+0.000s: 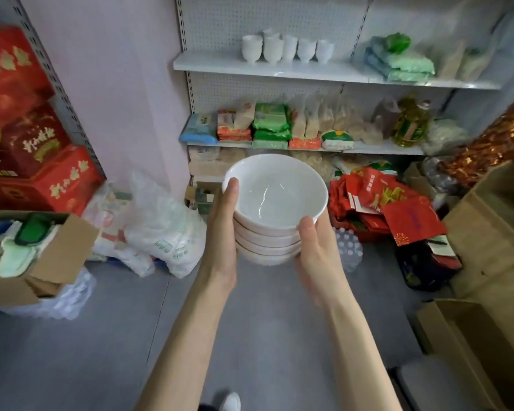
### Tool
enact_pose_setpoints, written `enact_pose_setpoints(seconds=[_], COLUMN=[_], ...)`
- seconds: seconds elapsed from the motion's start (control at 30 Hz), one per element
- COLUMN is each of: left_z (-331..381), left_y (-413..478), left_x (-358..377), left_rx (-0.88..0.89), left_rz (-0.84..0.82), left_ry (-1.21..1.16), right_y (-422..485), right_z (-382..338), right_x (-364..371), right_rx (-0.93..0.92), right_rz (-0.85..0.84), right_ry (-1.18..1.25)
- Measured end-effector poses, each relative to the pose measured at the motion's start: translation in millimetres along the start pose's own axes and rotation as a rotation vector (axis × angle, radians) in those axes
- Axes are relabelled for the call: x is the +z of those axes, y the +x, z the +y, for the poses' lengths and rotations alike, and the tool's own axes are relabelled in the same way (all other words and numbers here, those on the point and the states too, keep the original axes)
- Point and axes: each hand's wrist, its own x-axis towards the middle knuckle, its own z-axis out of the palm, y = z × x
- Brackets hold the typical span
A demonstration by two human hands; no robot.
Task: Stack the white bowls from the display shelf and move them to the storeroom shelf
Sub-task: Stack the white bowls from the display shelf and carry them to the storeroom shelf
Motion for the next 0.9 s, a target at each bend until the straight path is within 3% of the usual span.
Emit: enact_pose_setpoints(seconds=[0.23, 0.63, 0.9], left_z=[-24, -80, -108], left_y=[115, 325, 455], left_x=[39, 145, 159], left_rx=[0.002, 0.040, -0.013], left_rz=[0.002, 0.086, 0.105], left_ry=[0.029, 0.011, 0.004], right_y=[117, 344, 469], right_z=[46, 103, 150], right_x=[-28, -124, -135], right_rx=[0.051, 0.053, 0.119], right_rz=[0.046, -0.030, -0.092], right_ry=[0.006, 0.016, -0.024])
